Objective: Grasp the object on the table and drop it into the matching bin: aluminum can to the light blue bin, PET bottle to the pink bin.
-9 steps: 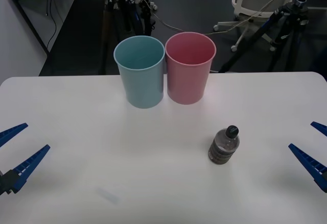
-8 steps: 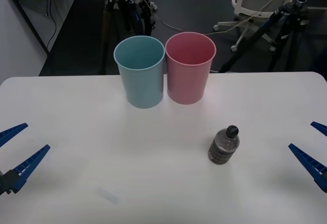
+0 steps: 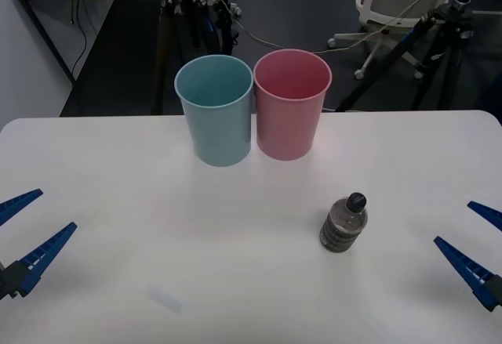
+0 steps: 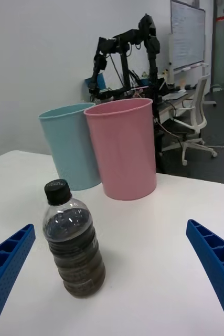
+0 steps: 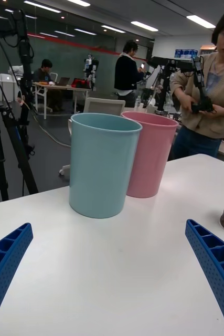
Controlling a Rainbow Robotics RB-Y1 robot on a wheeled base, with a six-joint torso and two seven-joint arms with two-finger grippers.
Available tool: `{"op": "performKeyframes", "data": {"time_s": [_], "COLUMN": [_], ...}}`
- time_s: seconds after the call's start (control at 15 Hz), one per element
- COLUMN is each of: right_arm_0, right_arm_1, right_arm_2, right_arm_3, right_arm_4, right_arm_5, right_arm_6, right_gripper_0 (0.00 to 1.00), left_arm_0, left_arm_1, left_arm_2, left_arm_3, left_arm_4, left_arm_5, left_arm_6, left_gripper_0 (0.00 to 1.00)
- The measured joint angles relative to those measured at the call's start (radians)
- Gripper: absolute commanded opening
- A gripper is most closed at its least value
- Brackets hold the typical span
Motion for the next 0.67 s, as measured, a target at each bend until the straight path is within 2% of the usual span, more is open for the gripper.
{"op": "performKeyframes", "data": {"time_s": [0.4,0.67], "right_arm_0": [0.076,0.084], "right_arm_1": [-0.003,-0.003], "right_arm_2": [0.042,0.094], "right_arm_3": [-0.022,0.018], "right_arm_4": [-0.011,-0.008], "right_arm_5": [-0.031,-0.028], "right_arm_6": [0.207,0.252], "right_gripper_0": [1.00,1.00], "left_arm_0": [0.000,0.000], "left_arm_1": [0.000,0.000], "left_arm_2": [0.000,0.000], "left_arm_3": [0.000,0.000], "left_arm_4": [0.000,0.000], "left_arm_5": [0.000,0.000], "left_arm_6": [0.000,0.000], "left_gripper_0": [1.00,1.00]}}
